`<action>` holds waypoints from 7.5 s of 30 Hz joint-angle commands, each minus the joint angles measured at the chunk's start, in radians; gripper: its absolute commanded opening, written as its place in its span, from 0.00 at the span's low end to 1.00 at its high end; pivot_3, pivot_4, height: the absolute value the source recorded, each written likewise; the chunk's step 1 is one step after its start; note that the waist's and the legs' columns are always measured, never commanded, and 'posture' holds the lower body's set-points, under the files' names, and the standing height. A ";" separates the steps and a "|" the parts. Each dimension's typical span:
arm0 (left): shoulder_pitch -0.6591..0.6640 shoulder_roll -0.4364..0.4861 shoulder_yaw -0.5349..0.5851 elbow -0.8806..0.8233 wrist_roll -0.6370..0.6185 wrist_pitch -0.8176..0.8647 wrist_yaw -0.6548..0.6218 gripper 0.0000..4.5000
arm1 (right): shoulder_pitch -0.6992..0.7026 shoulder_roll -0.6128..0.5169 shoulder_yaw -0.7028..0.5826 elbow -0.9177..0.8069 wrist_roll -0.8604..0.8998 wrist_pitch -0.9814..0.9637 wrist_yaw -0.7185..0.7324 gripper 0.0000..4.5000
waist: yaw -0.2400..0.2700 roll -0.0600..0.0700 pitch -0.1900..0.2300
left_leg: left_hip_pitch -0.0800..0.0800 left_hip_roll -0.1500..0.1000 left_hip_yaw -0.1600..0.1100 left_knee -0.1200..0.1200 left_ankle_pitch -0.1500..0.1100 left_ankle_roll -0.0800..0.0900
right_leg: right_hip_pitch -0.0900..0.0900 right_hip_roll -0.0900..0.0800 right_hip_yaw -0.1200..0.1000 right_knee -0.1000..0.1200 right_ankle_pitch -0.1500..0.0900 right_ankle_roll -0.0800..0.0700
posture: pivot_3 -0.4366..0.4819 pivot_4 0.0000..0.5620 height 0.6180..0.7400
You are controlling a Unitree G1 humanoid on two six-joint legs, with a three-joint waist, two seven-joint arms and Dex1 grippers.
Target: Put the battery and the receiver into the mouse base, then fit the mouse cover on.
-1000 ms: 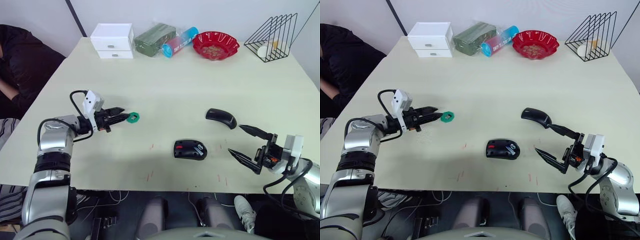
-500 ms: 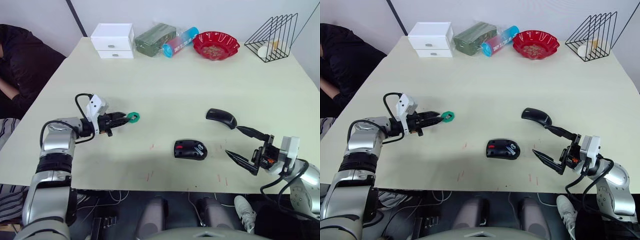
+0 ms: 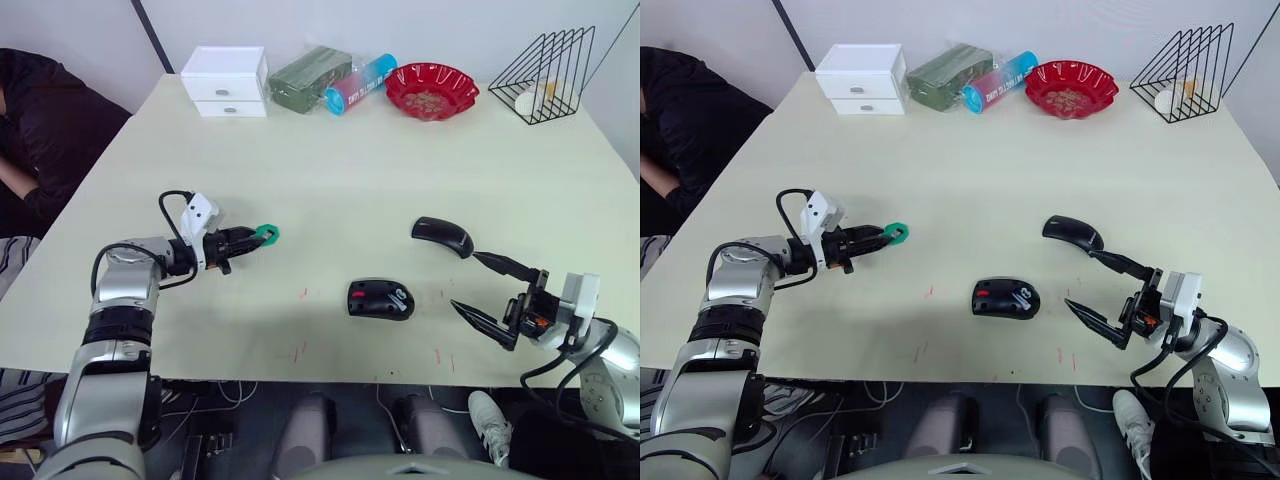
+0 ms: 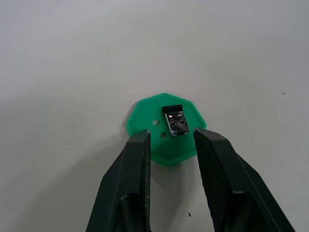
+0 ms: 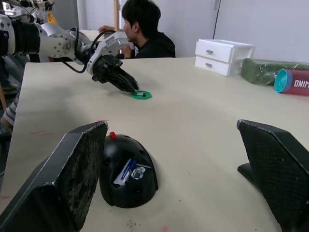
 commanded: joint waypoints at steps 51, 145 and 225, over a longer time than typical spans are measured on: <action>-0.010 -0.035 -0.021 0.052 0.058 -0.058 0.061 0.22 | 0.018 -0.012 -0.017 -0.007 0.008 -0.032 0.001 1.00 | 0.000 0.000 0.000 | 0.000 0.000 0.000 0.000 0.000 0.000 | 0.000 0.000 0.000 0.000 0.000 0.000 | 0.48 0.27 1.00; -0.284 -0.184 -0.302 -0.404 -0.027 -0.150 -0.356 0.01 | -0.649 -0.013 0.076 0.111 1.396 1.385 -1.386 0.49 | -0.024 -0.003 0.003 | -0.019 0.000 -0.003 0.004 0.000 0.000 | -0.015 0.000 -0.003 0.001 0.001 0.000 | 0.48 0.27 1.00; 0.011 -0.134 -0.471 -0.744 0.088 0.152 -0.156 1.00 | -0.022 -0.317 -0.061 -0.367 0.295 0.713 -0.305 0.00 | -0.021 -0.002 0.003 | -0.016 0.000 -0.003 0.004 0.000 0.000 | -0.013 0.000 -0.001 0.001 0.001 0.001 | 0.48 0.27 1.00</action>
